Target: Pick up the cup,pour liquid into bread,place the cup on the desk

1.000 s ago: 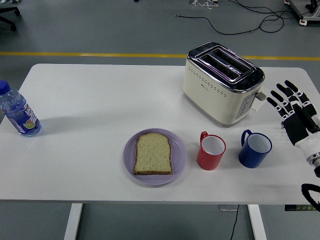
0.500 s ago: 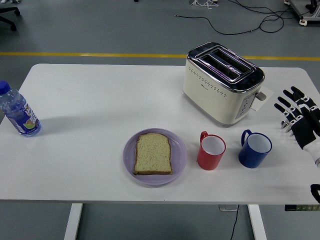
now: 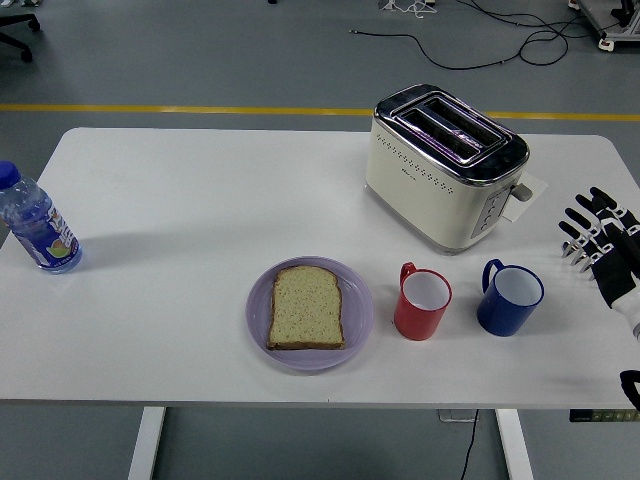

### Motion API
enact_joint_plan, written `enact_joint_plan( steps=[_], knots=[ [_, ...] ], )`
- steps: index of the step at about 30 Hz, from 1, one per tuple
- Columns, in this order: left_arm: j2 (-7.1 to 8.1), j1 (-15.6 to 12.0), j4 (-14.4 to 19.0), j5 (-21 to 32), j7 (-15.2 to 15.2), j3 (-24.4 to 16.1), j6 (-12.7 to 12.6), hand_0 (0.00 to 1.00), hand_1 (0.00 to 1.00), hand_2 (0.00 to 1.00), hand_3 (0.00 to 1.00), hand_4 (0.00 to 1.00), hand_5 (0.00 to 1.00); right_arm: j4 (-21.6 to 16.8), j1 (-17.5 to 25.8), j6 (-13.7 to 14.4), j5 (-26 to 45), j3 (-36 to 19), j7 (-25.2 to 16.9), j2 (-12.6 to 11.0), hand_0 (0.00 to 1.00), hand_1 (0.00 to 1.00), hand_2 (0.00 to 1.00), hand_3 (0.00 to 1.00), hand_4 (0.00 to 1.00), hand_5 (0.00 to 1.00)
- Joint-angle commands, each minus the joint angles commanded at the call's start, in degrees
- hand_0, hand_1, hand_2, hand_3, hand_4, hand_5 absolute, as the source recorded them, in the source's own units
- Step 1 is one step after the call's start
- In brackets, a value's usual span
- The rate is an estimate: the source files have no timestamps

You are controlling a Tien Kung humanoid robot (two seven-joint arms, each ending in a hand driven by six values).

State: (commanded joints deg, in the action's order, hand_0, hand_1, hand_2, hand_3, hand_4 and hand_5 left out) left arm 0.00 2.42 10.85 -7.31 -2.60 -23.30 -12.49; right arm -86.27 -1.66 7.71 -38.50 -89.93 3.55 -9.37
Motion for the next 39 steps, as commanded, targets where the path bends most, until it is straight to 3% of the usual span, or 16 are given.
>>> enact_joint_plan(
  steps=[12,32,39],
  knots=[
    [0.0,-0.31,-0.03,0.1,-0.02,0.78,0.01,0.634,0.645,0.662,0.511,0.233,0.845,-0.29,0.28,2.94,0.14,-0.41,-1.07,0.43,0.684,0.598,0.656,0.616,0.632,0.234],
    [0.0,-0.48,0.01,0.53,-0.12,2.02,0.09,0.635,0.644,0.662,0.512,0.233,0.843,-0.3,0.74,3.88,0.5,-1.27,-1.84,0.82,0.653,0.556,0.641,0.608,0.612,0.217],
    [0.0,-0.44,0.03,0.63,-0.19,2.11,0.13,0.634,0.645,0.662,0.512,0.234,0.843,-0.57,0.78,5.6,2.09,-1.73,-5.8,0.94,0.638,0.549,0.627,0.6,0.602,0.2]
  ],
)
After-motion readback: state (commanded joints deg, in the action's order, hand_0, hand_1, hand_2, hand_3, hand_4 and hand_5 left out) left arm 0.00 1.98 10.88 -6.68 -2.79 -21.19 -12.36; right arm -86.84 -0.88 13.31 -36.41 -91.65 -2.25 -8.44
